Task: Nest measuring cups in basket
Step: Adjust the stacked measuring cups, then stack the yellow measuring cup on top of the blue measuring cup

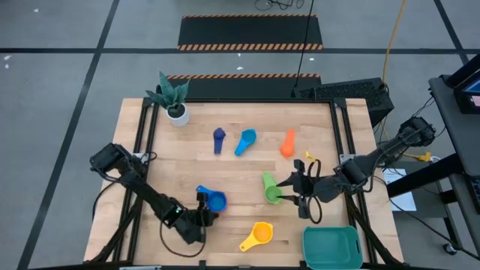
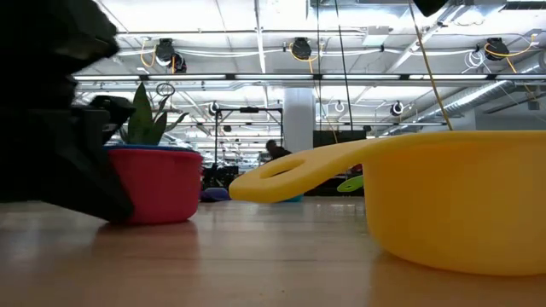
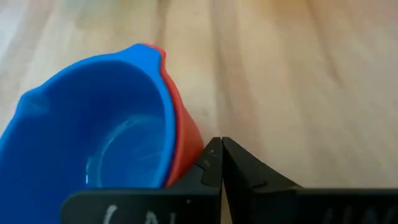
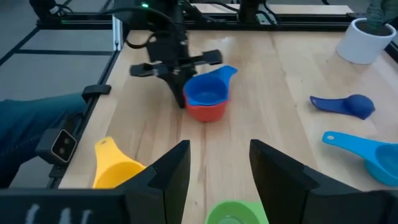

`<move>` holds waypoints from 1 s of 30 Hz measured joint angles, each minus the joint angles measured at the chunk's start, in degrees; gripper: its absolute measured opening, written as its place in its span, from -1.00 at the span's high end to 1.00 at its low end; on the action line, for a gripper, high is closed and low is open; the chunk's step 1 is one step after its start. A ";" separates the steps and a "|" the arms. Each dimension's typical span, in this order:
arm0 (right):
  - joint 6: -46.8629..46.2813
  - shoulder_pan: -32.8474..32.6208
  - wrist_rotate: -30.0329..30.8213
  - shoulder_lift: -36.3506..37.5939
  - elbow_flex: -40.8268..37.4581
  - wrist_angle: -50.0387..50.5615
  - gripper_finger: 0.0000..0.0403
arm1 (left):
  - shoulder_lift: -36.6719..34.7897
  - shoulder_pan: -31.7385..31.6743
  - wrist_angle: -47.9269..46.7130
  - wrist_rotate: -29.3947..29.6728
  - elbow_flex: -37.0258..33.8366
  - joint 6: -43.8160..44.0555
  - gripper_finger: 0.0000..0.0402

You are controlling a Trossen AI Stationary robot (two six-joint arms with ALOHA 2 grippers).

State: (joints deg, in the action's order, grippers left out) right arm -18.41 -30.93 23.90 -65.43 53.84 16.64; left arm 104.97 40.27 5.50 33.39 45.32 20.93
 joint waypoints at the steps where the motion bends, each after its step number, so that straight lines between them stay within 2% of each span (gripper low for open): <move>1: 0.00 -0.24 0.02 0.00 0.00 0.00 0.21 | 0.00 -0.97 -0.41 -0.09 0.00 -0.45 0.98; 9: 0.00 -0.32 0.02 -0.02 0.00 0.00 0.21 | -0.09 -6.84 -4.49 -0.85 0.11 -1.83 0.98; 15: -0.02 -0.32 0.02 -0.02 0.00 -0.02 0.21 | -0.07 -7.03 -4.84 -0.37 0.05 -1.57 0.96; 20: -0.34 -0.32 0.04 -0.02 0.00 -0.04 0.21 | 0.23 -3.89 2.20 -2.44 -0.15 -2.23 0.94; 25: -1.94 -0.32 0.07 -0.04 0.00 -0.03 0.21 | 0.13 1.14 13.44 -5.92 -0.11 -8.42 0.93; 30: -3.86 -0.32 0.08 -0.28 0.00 -0.08 0.21 | 0.11 5.42 12.97 -6.15 3.25 -11.57 0.93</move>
State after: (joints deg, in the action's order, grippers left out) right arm -22.28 -31.24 23.98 -65.71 53.84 16.56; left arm 105.08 45.69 18.47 27.24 48.57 9.35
